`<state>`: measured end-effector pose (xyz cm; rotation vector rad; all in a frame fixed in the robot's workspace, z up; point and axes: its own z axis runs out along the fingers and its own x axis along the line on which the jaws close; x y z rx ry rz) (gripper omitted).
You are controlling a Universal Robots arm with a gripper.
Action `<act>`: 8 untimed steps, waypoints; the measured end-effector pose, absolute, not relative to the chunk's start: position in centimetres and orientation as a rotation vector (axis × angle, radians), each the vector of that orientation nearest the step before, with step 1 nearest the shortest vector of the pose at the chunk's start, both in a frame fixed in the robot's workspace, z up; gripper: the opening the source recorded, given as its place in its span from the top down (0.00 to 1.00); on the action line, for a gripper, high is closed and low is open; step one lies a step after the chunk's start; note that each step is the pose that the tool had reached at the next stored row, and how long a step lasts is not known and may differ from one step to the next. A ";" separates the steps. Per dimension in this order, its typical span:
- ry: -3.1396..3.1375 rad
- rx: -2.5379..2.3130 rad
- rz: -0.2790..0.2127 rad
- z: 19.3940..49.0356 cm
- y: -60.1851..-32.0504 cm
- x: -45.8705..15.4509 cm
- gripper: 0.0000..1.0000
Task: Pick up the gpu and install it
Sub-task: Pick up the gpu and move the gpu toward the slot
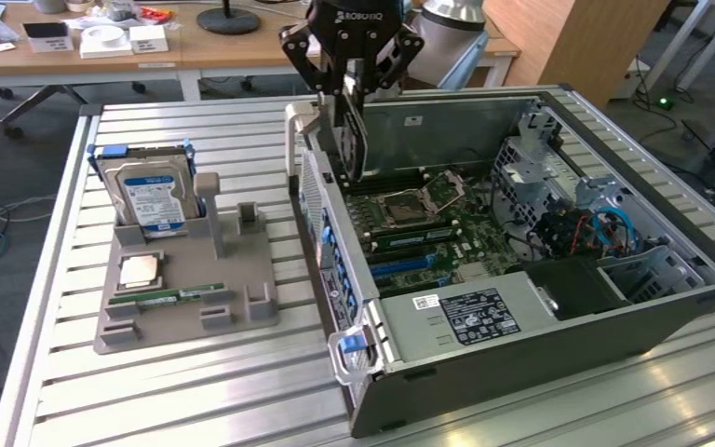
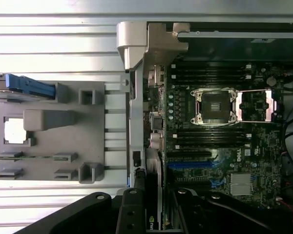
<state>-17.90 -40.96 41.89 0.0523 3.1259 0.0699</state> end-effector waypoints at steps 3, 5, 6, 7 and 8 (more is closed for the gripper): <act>3.126 0.052 0.070 41.9 -41.0 -17.0 0.74; 3.126 0.052 0.070 41.9 -40.9 -16.5 0.74; 3.126 0.052 0.070 41.9 -40.9 -16.3 0.74; 3.126 0.052 0.070 41.9 -40.9 -16.0 0.74; 3.126 0.052 0.070 41.9 -40.9 -15.8 0.74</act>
